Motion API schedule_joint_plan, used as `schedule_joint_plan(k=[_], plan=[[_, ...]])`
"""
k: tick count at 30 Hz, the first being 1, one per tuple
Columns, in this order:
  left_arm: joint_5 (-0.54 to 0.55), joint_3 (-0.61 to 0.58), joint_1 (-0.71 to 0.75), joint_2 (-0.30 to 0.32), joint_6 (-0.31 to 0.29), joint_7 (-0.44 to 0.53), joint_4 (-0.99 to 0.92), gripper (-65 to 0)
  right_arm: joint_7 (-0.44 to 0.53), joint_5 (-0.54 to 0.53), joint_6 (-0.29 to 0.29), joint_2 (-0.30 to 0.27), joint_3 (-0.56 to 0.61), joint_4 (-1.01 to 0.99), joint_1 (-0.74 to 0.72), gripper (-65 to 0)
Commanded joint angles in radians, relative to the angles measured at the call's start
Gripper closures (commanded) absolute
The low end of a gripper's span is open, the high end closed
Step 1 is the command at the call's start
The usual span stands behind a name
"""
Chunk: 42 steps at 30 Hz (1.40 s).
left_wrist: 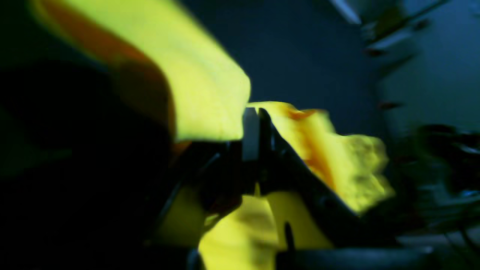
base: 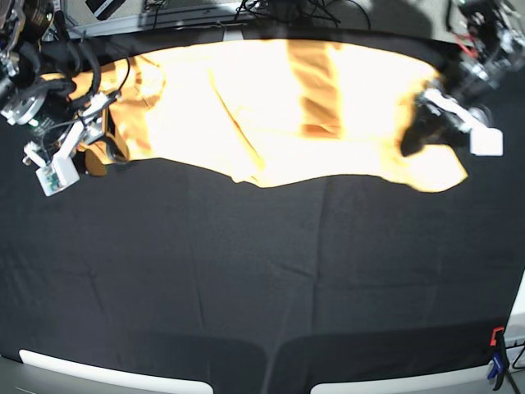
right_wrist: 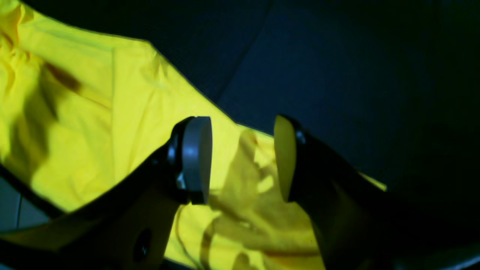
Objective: Layout the t-shirt on the table in an organized manner, then fold the t-shirt properly
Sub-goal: 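Grasp the shirt's other end with the left gripper and fold it toward the right gripper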
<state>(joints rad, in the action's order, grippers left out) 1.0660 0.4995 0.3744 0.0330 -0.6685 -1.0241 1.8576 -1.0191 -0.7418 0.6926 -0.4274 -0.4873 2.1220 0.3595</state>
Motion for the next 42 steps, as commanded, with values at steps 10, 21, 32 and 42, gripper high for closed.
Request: schedule_joint_plan(k=[10, 21, 32, 42], plan=[[-0.301, -0.510, -0.042, -0.052, 0.175, 0.170, 0.052, 0.0, -0.002, -0.021, 0.006, -0.016, -0.006, 0.018, -0.080, -26.5], [-0.578, -0.810, -0.086, -0.056, 0.357, 0.345, 0.051, 0.0, -0.008, -0.021, 0.006, -0.016, -0.006, 0.018, -0.080, -26.5], [-0.631, -0.896, -0.117, -0.118, 0.385, 0.374, -0.048, 0.0, -0.007, -0.021, 0.006, -0.016, -0.006, 0.018, -0.097, -26.5], [-0.477, -0.897, -0.223, -0.155, 0.261, 0.257, -0.174, -22.9, -0.009, -0.018, 0.006, -0.016, -0.006, 0.018, -0.100, -26.5]])
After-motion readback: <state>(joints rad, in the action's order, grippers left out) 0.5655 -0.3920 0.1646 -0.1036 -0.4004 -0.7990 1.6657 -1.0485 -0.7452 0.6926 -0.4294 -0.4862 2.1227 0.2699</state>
